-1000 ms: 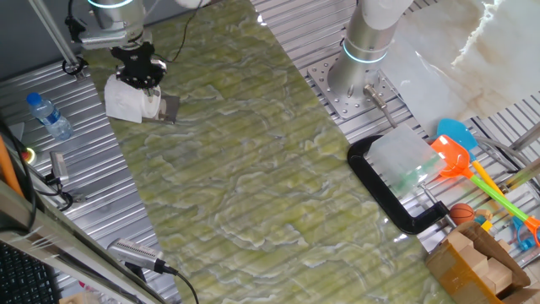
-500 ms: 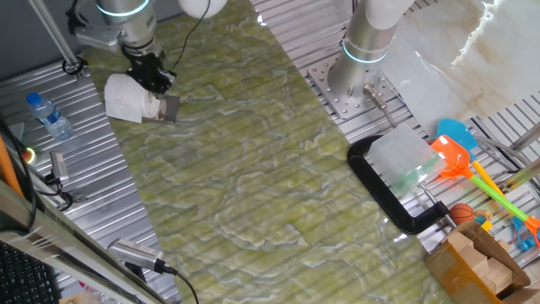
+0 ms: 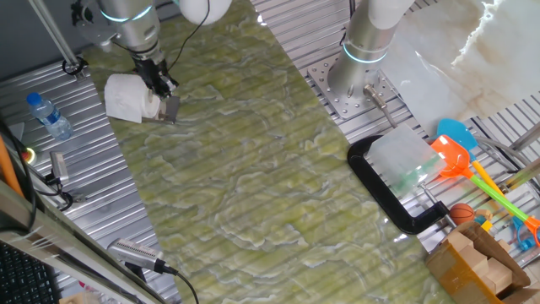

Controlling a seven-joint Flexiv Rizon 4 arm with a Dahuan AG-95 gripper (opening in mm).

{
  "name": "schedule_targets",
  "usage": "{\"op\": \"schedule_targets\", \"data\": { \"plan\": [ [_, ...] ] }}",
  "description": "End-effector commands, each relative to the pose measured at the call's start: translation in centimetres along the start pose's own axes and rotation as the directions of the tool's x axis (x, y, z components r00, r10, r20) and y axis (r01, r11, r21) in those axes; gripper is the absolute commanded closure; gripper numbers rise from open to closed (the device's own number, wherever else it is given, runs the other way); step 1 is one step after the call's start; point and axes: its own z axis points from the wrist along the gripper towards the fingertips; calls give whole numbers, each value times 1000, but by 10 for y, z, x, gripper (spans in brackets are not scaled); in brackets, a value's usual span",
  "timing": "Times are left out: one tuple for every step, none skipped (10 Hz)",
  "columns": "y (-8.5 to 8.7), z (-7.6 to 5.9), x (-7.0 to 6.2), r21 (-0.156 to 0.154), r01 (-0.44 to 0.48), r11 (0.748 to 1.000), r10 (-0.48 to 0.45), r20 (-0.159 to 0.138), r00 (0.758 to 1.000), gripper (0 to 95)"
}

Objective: Put the toilet paper on its holder

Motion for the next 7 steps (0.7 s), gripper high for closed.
{"op": "schedule_targets", "data": {
  "plan": [
    [22,4,3,-43,-318,947,318,-23,948,950],
    [30,4,4,-36,-320,947,320,-18,947,950],
    [37,3,5,-37,-326,945,326,-14,945,950],
    [45,2,8,-41,-330,943,330,-6,944,950],
    [51,3,12,-44,-331,943,332,6,943,950],
    [51,2,13,-48,-328,943,329,7,944,950],
    [51,2,13,-48,-337,940,338,8,941,950]
  ]
}}
